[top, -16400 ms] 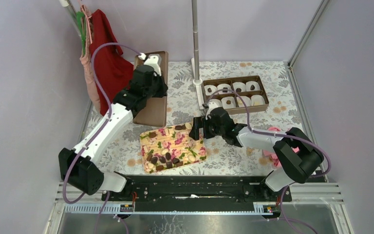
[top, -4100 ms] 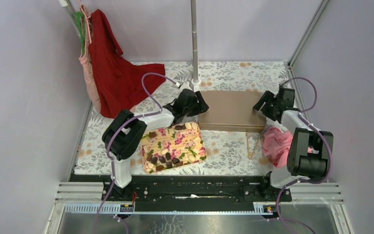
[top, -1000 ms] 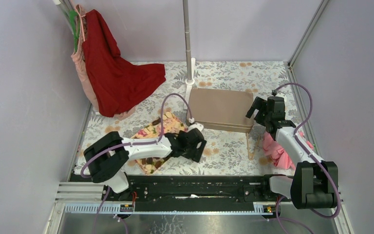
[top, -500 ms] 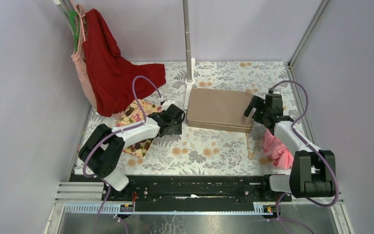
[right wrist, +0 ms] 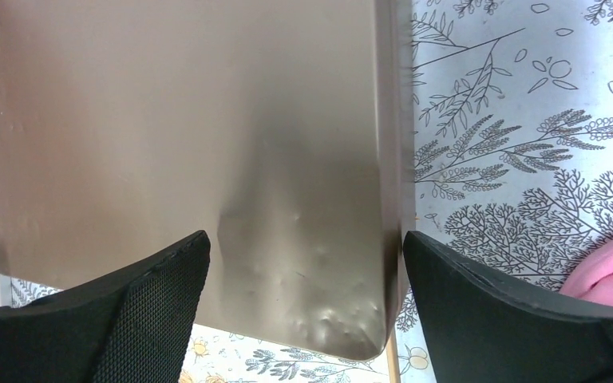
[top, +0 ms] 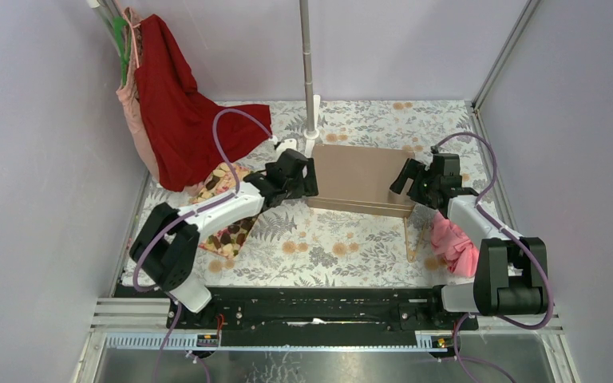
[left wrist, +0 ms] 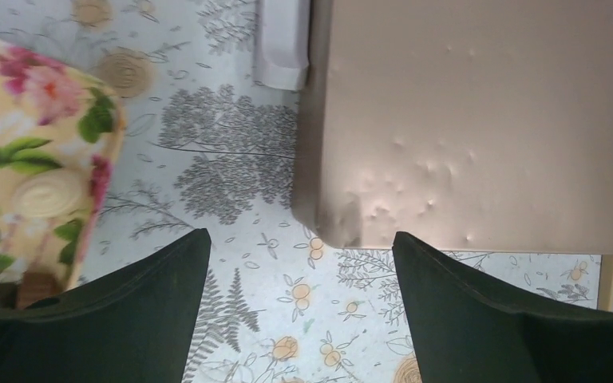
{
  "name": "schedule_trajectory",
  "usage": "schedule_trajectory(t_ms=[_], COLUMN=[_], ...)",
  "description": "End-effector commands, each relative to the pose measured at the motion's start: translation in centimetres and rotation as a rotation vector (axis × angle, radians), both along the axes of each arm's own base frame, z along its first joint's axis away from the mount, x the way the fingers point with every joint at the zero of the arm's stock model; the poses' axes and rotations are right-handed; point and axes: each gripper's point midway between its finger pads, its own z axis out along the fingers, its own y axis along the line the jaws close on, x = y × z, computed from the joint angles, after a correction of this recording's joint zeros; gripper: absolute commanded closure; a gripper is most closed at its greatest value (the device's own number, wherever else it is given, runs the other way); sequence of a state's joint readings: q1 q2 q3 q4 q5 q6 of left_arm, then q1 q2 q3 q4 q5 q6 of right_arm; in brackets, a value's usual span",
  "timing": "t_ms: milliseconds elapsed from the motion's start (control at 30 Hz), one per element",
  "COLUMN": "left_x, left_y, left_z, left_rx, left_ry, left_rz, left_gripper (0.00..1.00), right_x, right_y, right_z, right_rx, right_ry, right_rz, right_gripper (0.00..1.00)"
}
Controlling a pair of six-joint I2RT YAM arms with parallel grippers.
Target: Pack the chocolate
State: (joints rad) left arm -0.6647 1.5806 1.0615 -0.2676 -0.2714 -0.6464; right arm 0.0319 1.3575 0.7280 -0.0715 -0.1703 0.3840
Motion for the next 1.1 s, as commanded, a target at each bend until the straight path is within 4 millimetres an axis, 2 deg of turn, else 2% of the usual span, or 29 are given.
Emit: schedule_trajectory(t_ms=[0, 100, 233, 433, 600, 867, 933, 1067], left_x=[1.8, 2.0, 1.9, 1.5, 1.3, 1.0, 1.0, 0.4], left_y=[-3.0, -4.1, -4.2, -3.1, -1.8, 0.9, 1.5, 2.7], left_z=[-0.1, -0.9, -1.7, -2.2, -2.3, -2.1, -1.9, -1.0], left_rx=[-0.092, -0.108, -0.097, -0.066, -0.038, -0.017, -0.025, -0.038], left_ry=[-0.004, 0.016, 0.033, 0.035, 0.029, 0.006, 0.000, -0.020], left_rz=[-0.053, -0.085, -0.097, -0.068, -0.022, 0.095, 0.124, 0.178], left_gripper=[0.08, 0.08, 0.09, 0.09, 0.09, 0.08, 0.08, 0.07], right_x=[0.3, -0.2, -1.3, -3.8, -7.0, -11.9, -12.1, -11.0], right_y=[1.1, 1.6, 2.6, 5.2, 7.6, 12.0, 11.9, 9.8], right_z=[0.7, 0.3, 0.3, 0.3, -0.1, 0.2, 0.4, 1.2], right_rx=[0.029, 0.055, 0.099, 0.151, 0.192, 0.231, 0.211, 0.086], right_ry=[-0.016, 0.004, 0.023, 0.056, 0.093, 0.124, 0.119, 0.065], right_rz=[0.055, 0.071, 0.103, 0.180, 0.226, 0.338, 0.344, 0.299], right_gripper=[0.04, 0.10, 0.21, 0.30, 0.34, 0.35, 0.32, 0.19])
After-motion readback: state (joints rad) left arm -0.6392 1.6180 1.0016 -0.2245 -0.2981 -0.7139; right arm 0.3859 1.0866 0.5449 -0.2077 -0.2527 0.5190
